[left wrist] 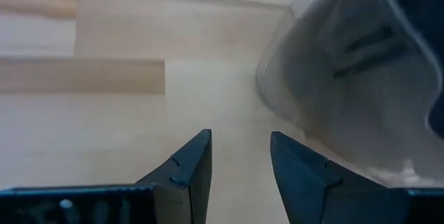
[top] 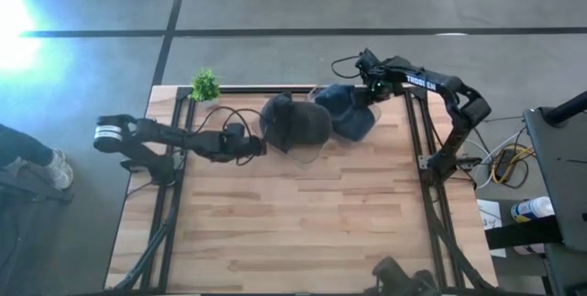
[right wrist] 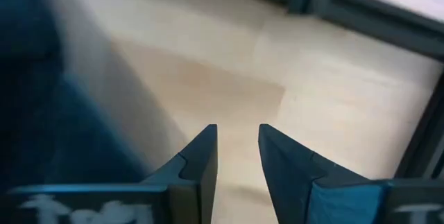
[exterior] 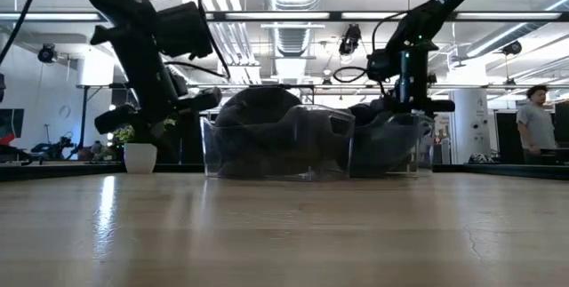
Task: Pick & Place hat
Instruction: Adjust the transparent bins
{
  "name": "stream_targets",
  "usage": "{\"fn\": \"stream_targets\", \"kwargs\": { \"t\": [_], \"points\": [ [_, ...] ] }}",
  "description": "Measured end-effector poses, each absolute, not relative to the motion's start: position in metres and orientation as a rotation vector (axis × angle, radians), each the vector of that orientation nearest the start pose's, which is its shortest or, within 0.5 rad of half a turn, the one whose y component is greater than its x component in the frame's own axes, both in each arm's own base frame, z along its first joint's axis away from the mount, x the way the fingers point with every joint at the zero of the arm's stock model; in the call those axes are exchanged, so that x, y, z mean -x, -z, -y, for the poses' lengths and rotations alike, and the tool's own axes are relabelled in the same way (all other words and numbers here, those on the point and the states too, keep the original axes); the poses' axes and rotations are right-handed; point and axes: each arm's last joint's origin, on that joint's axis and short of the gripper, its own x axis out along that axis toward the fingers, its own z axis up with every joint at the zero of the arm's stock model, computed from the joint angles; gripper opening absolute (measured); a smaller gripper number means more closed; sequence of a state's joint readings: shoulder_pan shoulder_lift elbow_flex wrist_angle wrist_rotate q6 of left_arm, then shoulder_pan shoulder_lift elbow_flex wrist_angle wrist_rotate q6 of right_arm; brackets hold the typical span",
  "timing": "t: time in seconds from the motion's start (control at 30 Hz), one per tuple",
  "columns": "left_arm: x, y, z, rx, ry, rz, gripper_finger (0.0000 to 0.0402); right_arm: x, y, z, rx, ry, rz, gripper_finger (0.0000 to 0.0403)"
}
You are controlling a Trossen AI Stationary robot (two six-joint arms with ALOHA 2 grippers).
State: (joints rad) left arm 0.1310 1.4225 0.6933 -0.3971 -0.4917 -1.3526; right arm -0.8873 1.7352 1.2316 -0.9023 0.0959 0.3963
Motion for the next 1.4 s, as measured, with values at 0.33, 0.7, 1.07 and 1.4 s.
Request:
{"fn": "stream_targets", "kwargs": {
  "t": [0.33, 0.7, 1.07, 1.4],
  "points": [
    [-0.244, -0.161, -0.066, 0.866, -1.170, -0.555, 0.0140, -0.219, -0.210, 0.206, -0.886, 0.804, -1.330, 0.0089],
    [-0.248, -0.169, -0.081, 0.712, -1.122, -0.512, 0.0140, -0.243, -0.214, 0.148, -0.820, 0.639, -1.370, 0.0089],
    [-0.243, -0.185, -0.116, 0.647, -1.121, -0.524, 0.0140, -0.214, -0.248, 0.126, -0.792, 0.704, -1.222, 0.0082],
    [-0.234, -0.248, -0.055, 0.568, -0.948, -0.730, 0.0140, -0.170, -0.255, 0.089, -0.844, 0.740, -1.113, 0.0084]
  ]
}}
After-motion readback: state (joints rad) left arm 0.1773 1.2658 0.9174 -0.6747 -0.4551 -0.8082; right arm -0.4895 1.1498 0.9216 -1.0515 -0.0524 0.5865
